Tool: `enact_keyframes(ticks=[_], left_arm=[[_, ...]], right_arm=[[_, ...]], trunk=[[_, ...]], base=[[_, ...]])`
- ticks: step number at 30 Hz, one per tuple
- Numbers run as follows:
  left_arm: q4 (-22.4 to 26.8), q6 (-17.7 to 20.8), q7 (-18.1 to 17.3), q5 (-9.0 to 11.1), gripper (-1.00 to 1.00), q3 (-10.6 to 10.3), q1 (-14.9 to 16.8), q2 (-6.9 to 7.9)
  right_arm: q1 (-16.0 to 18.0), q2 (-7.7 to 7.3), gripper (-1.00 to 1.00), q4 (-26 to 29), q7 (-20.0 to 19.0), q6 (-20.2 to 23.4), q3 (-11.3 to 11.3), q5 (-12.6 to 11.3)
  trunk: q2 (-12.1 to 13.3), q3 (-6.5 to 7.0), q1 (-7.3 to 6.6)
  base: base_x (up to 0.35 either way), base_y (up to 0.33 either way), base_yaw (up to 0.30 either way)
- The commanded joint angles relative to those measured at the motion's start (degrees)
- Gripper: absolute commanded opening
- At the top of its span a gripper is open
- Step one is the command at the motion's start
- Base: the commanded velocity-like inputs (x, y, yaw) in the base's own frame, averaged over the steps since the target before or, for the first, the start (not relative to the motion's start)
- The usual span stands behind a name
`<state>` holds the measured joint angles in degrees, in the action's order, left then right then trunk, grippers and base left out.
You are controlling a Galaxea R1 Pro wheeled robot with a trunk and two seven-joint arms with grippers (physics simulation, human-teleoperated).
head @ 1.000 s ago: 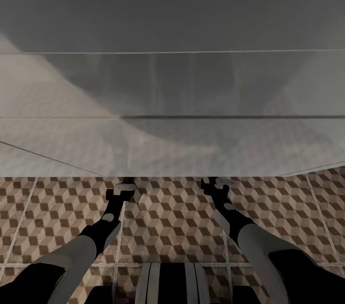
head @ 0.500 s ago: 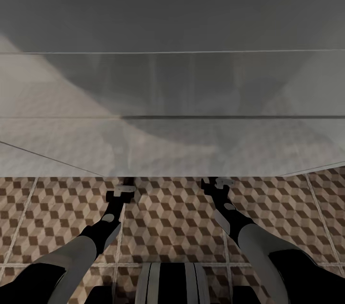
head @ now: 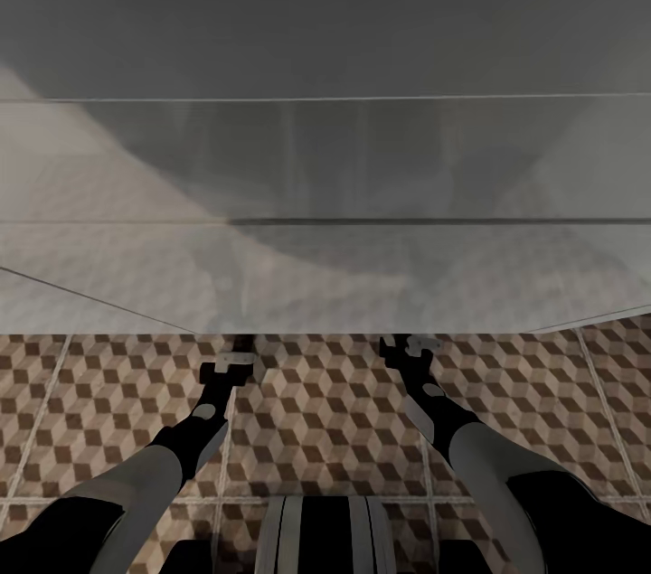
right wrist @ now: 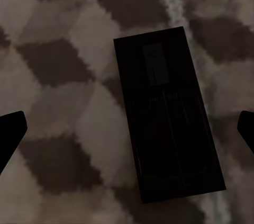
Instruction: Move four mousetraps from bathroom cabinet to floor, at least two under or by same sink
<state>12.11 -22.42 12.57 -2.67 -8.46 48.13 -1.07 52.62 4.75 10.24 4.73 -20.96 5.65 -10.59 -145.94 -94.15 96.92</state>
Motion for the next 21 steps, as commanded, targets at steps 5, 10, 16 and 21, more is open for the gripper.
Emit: enact_keyframes(ticks=[5,10,16,21], left_arm=[[-0.1,-0.1,0.6,-0.3,-1.00,-0.4,0.0,0.01],[-0.1,0.0,0.5,-0.3,-1.00,-0.4,0.0,0.02],[-0.1,0.0,0.2,-0.3,-1.00,-0.4,0.0,0.01],[-0.1,0.1,0.2,-0.3,-1.00,-0.4,0.0,0.01]], right_arm=[[0.0,-0.01,1.00,0.0,0.3,-0.2,0.5,-0.5],[0.0,0.01,1.00,0.0,0.3,-0.2,0.5,-0.4],[0.0,0.00,1.00,0.0,0.3,-0.2,0.5,-0.4],[0.0,0.01,1.00,0.0,0.3,-0.2,0.5,-0.4]], trunk=[[0.0,-0.03,-0.01],[0.0,-0.03,-0.01],[0.0,-0.03,-0.01],[0.0,-0.03,-0.01]], base=[[0.000,0.000,0.000],[0.000,0.000,0.000],[0.000,0.000,0.000],[0.000,0.000,0.000]])
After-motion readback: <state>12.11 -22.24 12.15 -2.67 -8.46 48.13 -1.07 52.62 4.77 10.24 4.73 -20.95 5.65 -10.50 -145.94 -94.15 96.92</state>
